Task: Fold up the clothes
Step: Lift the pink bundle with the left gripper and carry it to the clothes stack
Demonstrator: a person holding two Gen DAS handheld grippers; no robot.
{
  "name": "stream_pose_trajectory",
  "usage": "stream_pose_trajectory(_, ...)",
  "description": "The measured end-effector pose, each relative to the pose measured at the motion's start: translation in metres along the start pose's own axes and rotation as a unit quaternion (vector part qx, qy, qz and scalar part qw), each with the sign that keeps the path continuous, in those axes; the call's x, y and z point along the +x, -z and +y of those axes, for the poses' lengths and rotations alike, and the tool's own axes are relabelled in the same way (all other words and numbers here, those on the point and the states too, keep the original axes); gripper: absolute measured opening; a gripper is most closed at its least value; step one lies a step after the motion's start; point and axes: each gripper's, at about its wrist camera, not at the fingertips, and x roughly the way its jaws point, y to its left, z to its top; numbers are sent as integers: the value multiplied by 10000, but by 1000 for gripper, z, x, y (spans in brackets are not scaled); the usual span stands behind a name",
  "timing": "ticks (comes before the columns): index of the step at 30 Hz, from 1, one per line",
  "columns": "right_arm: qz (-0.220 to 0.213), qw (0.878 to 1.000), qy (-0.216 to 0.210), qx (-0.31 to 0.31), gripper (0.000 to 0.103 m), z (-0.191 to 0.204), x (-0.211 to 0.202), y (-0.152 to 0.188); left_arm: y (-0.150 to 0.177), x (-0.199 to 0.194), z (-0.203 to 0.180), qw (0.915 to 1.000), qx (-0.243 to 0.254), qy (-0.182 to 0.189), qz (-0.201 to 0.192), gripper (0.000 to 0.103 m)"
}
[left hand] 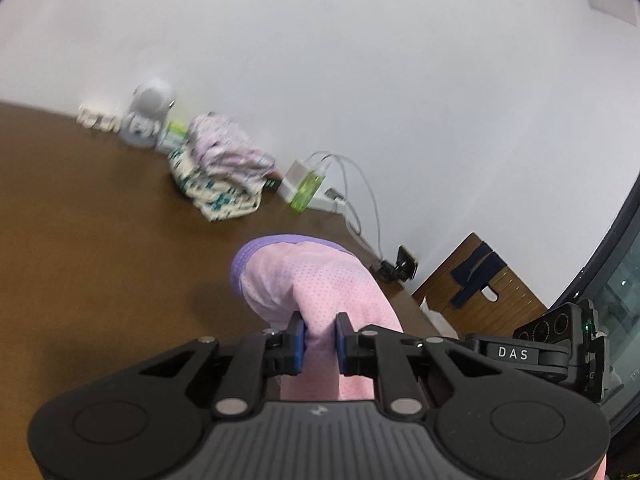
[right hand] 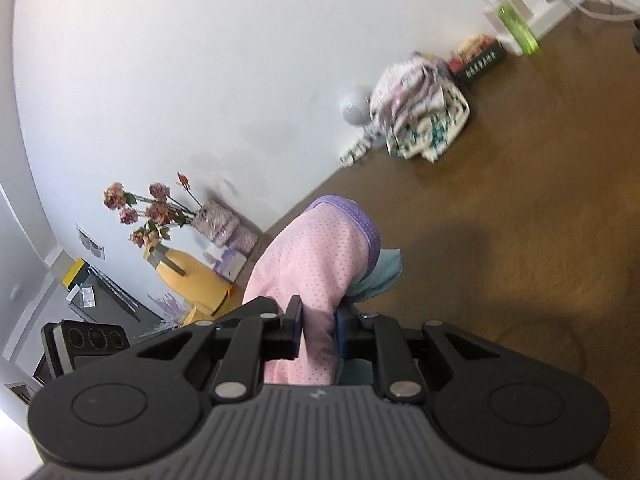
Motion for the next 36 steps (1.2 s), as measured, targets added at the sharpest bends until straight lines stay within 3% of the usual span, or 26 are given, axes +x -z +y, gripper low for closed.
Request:
stream_pose_trajectory(12, -431, 9985, 102, -327, 15, 3, 12, -107, -90, 63, -27, 9983, 472, 64, -323, 14)
stream_pose_trajectory(19, -617, 9975, 149, -326, 15, 1, 50, -190, -153, 119, -20, 9977, 410, 101, -523, 14)
stream_pose_trajectory(28, -530, 9971, 310, -446, 15, -31, 142, -285, -224, 196, 45, 9965, -94, 188, -808, 14)
stream_pose_trajectory(36, -37, 9987, 487, -130, 15, -82, 232, -314, -240, 252, 125, 9947, -824, -8, -611, 14)
